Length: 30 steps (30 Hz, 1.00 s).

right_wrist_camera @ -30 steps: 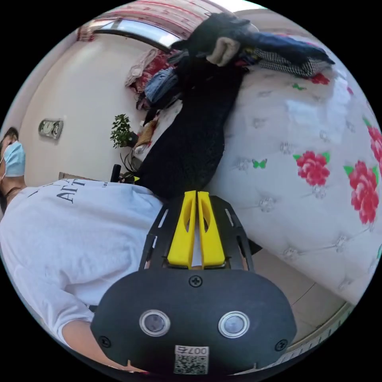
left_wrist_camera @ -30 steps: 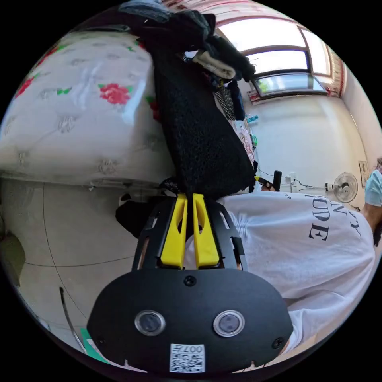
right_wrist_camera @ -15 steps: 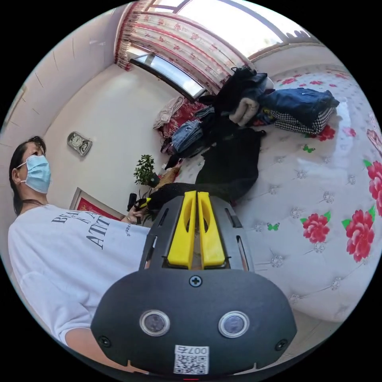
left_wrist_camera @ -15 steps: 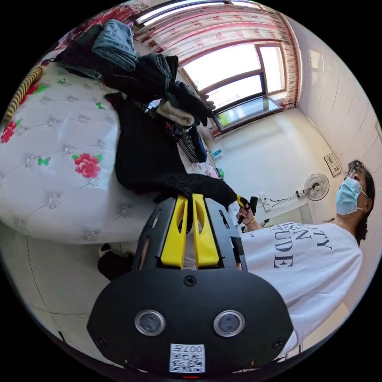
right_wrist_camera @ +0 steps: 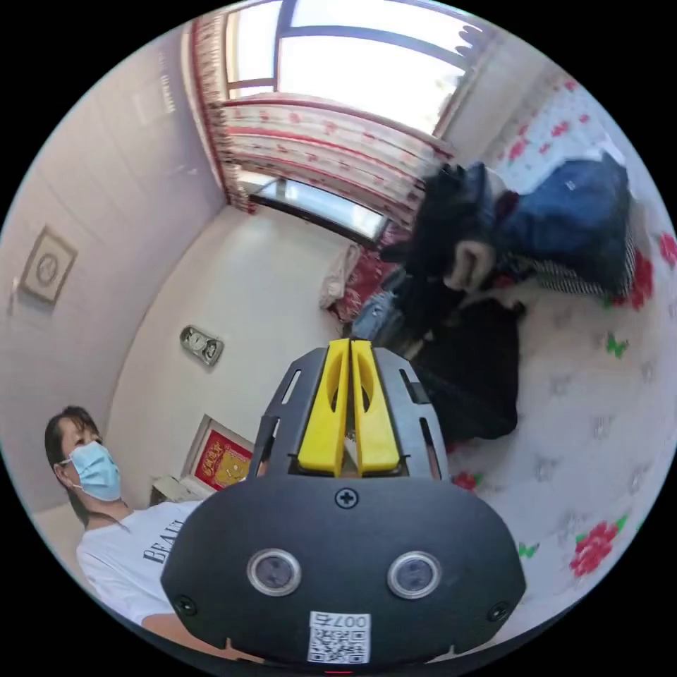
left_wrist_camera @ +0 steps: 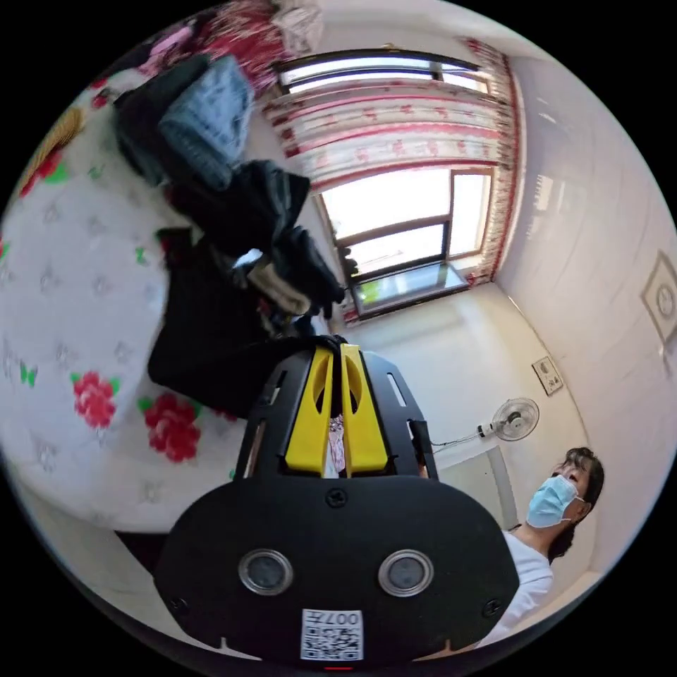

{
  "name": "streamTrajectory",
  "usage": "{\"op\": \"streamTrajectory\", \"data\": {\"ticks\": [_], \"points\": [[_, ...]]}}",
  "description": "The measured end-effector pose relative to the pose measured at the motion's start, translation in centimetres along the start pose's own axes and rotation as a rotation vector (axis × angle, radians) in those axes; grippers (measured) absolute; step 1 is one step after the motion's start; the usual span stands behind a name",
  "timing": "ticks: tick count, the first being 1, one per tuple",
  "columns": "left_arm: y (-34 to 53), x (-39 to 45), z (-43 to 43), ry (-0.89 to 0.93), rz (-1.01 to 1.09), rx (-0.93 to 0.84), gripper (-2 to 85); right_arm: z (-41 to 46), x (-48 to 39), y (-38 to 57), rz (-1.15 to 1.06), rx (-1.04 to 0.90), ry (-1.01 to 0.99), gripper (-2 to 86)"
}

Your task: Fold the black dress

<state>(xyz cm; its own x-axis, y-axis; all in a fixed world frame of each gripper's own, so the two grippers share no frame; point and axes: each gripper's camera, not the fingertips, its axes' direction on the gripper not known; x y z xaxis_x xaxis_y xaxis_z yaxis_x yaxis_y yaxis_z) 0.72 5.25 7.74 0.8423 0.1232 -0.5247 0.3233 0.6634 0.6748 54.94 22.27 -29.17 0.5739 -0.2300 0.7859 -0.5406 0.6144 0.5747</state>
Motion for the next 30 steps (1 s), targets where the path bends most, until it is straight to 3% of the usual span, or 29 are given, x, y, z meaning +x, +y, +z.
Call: {"op": "streamTrajectory", "data": {"ticks": [5,9,13,18,21,25,30], "points": [[0.7,11.4,-1.9,-0.003,0.314,-0.021,-0.9,-3.6,-16.0,-1.2,-0.481,0.001,0.015,-0.3],[8.2,12.2,-3.9,-0.016,0.353,-0.117,-0.9,-7.2,-17.6,4.0,-0.537,-0.056,0.020,-0.3],[17.3,8.9,-5.1,-0.040,0.249,-0.183,-0.9,-10.6,-14.3,12.8,-0.405,-0.137,0.034,-0.3],[29.4,0.1,-6.5,-0.053,-0.106,-0.146,-0.9,-11.7,-8.4,22.8,-0.140,-0.215,0.136,-0.3],[32.4,-4.1,-6.5,-0.057,-0.267,-0.115,-0.8,-10.8,-4.1,26.6,0.034,-0.243,0.164,-0.3],[31.1,-6.4,-5.1,-0.059,-0.312,-0.122,-0.7,-7.6,-1.2,26.4,0.132,-0.268,0.198,-0.2],[22.7,-9.6,-2.0,-0.085,-0.314,-0.040,1.8,-2.1,0.8,19.8,0.143,-0.217,0.186,0.4]]}}
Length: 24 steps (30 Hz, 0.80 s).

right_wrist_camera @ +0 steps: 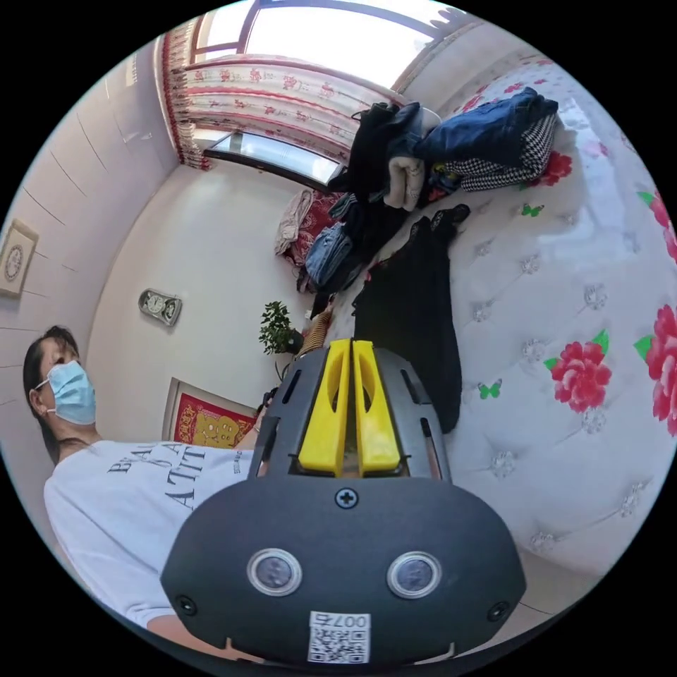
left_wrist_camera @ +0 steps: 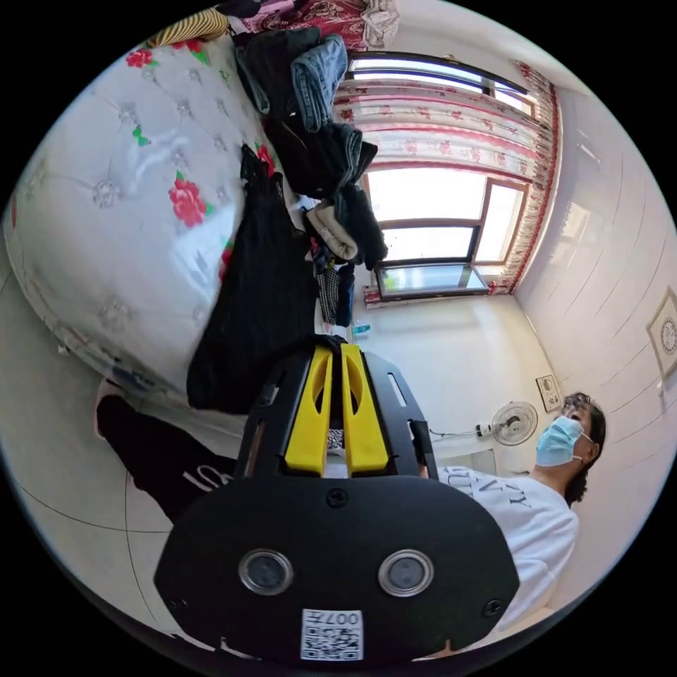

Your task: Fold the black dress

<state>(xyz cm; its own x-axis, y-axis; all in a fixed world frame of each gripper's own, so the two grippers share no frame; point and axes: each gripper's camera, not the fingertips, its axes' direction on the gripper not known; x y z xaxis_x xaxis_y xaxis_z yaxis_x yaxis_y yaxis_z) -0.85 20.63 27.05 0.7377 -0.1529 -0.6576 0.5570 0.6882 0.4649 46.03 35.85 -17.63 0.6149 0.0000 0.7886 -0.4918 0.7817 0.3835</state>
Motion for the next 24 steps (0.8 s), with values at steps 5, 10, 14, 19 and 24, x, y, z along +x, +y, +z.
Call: {"op": "streamTrajectory", "data": {"ticks": [5,10,14,19,24], "points": [[-8.5,-1.1,2.7,-0.234,-0.079,0.122,11.7,8.1,2.1,-9.9,0.060,0.028,0.178,2.9],[-9.7,-0.2,2.8,-0.364,0.009,0.094,11.7,10.2,4.5,-9.6,0.058,0.009,0.374,5.5],[-5.5,-0.8,5.4,-0.461,0.078,-0.140,12.0,11.4,5.7,-4.8,0.032,-0.148,0.413,6.7],[-1.8,-0.4,9.4,-0.527,0.155,-0.266,12.0,13.3,5.5,-1.2,-0.010,-0.262,0.419,6.1],[-3.7,0.5,13.1,-0.652,0.209,-0.444,0.4,15.7,5.7,-2.3,-0.001,-0.362,0.399,1.8]]}}
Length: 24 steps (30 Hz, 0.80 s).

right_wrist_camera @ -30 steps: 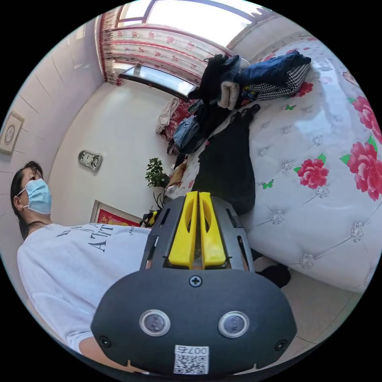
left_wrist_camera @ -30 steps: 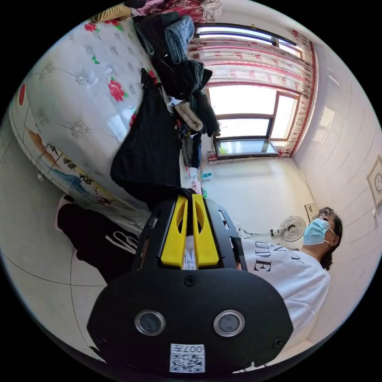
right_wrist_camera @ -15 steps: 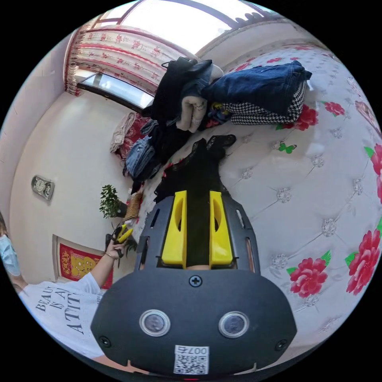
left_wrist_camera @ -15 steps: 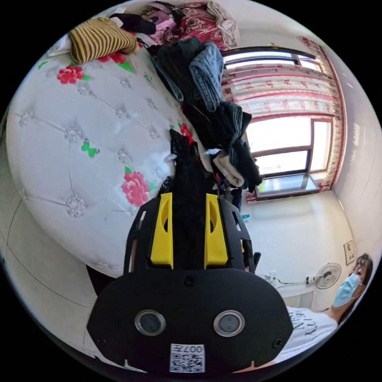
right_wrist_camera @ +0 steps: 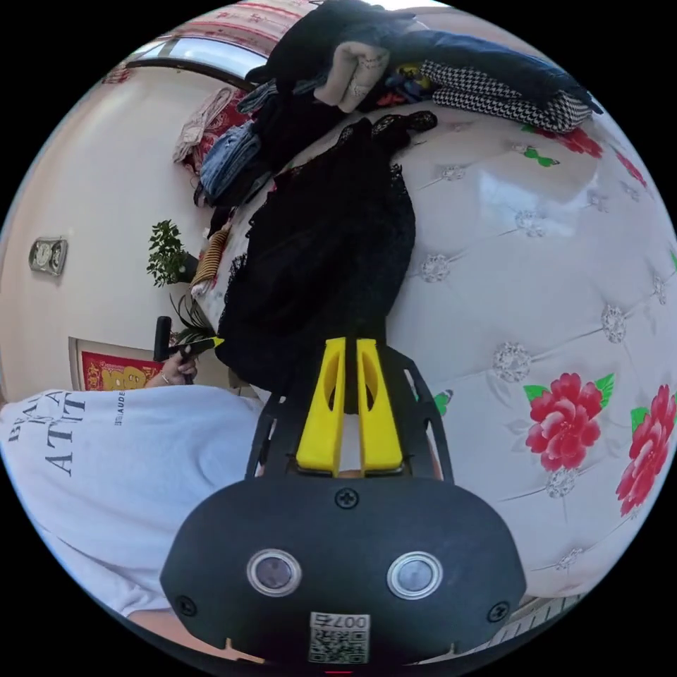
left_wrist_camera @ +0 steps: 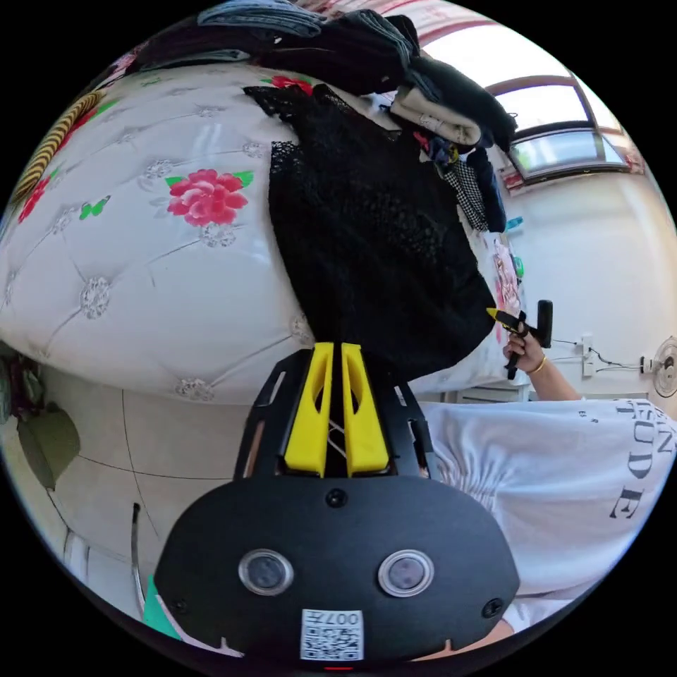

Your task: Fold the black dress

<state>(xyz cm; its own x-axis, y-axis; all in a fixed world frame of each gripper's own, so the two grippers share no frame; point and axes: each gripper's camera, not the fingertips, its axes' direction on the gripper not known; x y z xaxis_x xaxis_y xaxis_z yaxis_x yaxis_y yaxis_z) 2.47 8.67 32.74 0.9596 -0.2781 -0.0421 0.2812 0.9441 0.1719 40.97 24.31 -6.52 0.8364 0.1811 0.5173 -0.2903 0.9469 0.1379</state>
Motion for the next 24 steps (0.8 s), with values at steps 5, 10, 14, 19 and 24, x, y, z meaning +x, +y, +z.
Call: {"op": "streamTrajectory", "data": {"ticks": [5,10,14,19,24], "points": [[2.4,0.7,-9.0,0.257,0.062,0.285,-0.8,-10.9,-3.3,1.2,-0.202,0.272,-0.266,0.1],[7.2,-2.9,-7.1,0.426,-0.093,0.296,-1.0,-9.6,-1.9,4.6,-0.131,0.096,-0.265,-0.1],[10.3,-3.3,-5.8,0.419,-0.152,0.292,-1.0,-8.8,-1.9,6.8,-0.116,0.073,-0.223,-0.1],[10.7,-2.8,-7.1,0.392,-0.118,0.250,-1.0,-10.2,-1.8,6.8,-0.128,0.102,-0.277,-0.1],[12.9,-1.7,-7.9,0.403,-0.114,0.208,-1.0,-10.9,-2.2,9.7,-0.142,0.007,-0.228,0.0]]}}
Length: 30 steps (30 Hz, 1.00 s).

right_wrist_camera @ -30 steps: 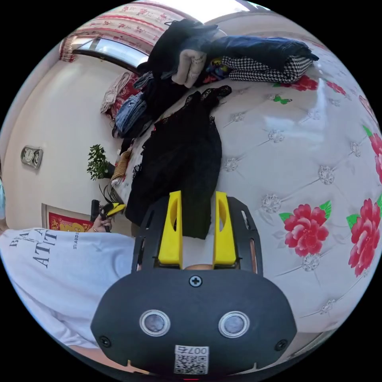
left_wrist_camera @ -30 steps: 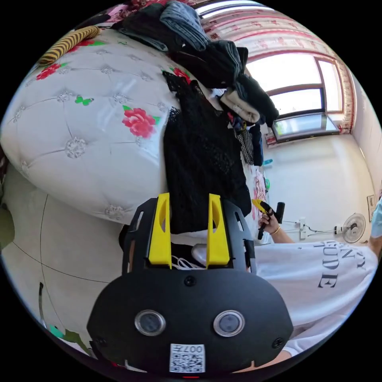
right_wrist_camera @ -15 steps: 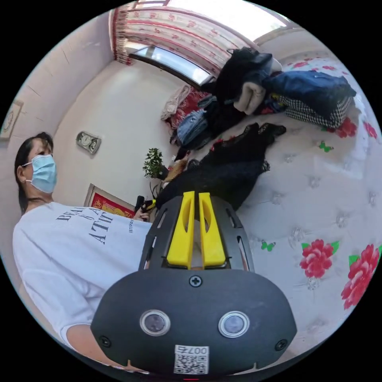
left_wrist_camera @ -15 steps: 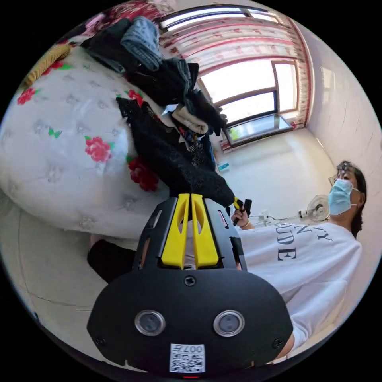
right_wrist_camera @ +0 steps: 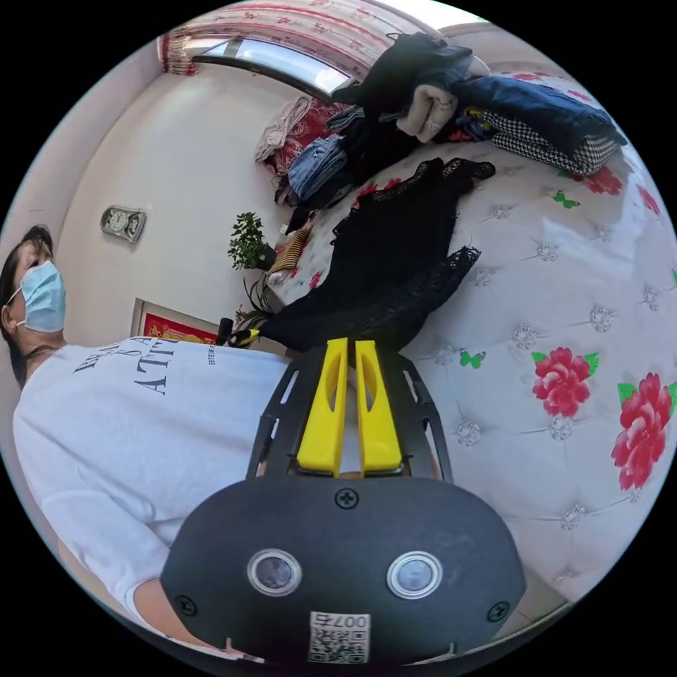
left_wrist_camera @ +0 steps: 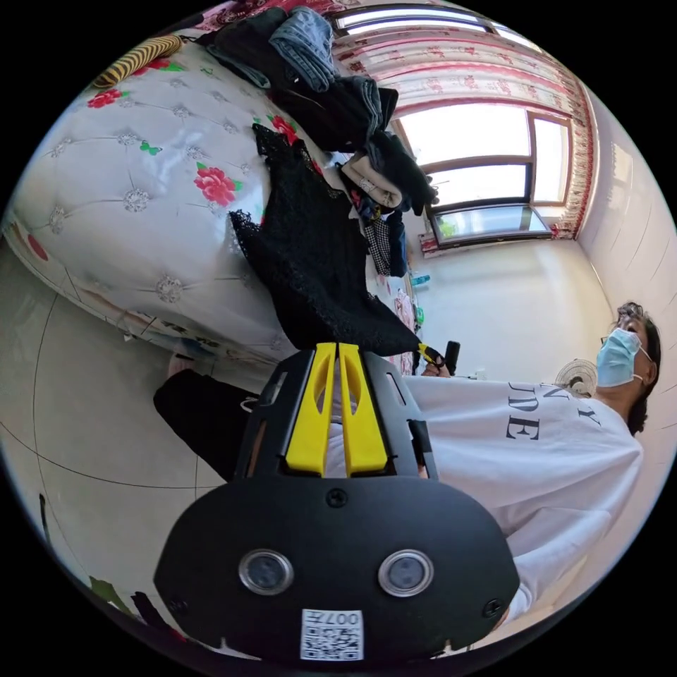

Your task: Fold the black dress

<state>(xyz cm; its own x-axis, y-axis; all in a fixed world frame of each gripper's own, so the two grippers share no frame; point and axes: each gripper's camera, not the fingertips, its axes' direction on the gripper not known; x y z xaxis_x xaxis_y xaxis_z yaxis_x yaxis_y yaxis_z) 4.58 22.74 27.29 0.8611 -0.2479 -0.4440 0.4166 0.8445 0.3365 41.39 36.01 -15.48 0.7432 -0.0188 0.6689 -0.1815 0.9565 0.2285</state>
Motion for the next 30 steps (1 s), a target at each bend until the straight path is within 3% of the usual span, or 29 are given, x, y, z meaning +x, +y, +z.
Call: {"op": "streamTrajectory", "data": {"ticks": [5,9,13,18,24,30], "points": [[0.9,1.6,-1.5,0.102,0.000,0.059,-1.0,-3.1,-0.5,2.9,0.068,0.113,-0.135,0.0],[-4.4,1.8,-1.9,0.088,-0.003,0.096,-0.8,-3.8,-0.3,-0.3,0.087,0.140,-0.161,0.3],[-12.9,0.6,-0.8,-0.020,-0.026,0.202,0.2,-2.7,0.9,-9.1,0.062,0.202,-0.074,1.5],[-22.7,-2.5,2.7,-0.030,-0.140,0.298,12.0,-0.6,5.4,-16.7,0.158,0.285,0.159,3.8],[-19.7,-3.1,4.3,-0.257,-0.087,0.180,13.3,2.9,9.1,-12.1,0.243,0.221,0.211,6.6],[-12.4,-3.9,7.9,-0.289,-0.105,0.078,13.4,5.1,11.6,-4.8,0.334,0.134,0.250,8.3]]}}
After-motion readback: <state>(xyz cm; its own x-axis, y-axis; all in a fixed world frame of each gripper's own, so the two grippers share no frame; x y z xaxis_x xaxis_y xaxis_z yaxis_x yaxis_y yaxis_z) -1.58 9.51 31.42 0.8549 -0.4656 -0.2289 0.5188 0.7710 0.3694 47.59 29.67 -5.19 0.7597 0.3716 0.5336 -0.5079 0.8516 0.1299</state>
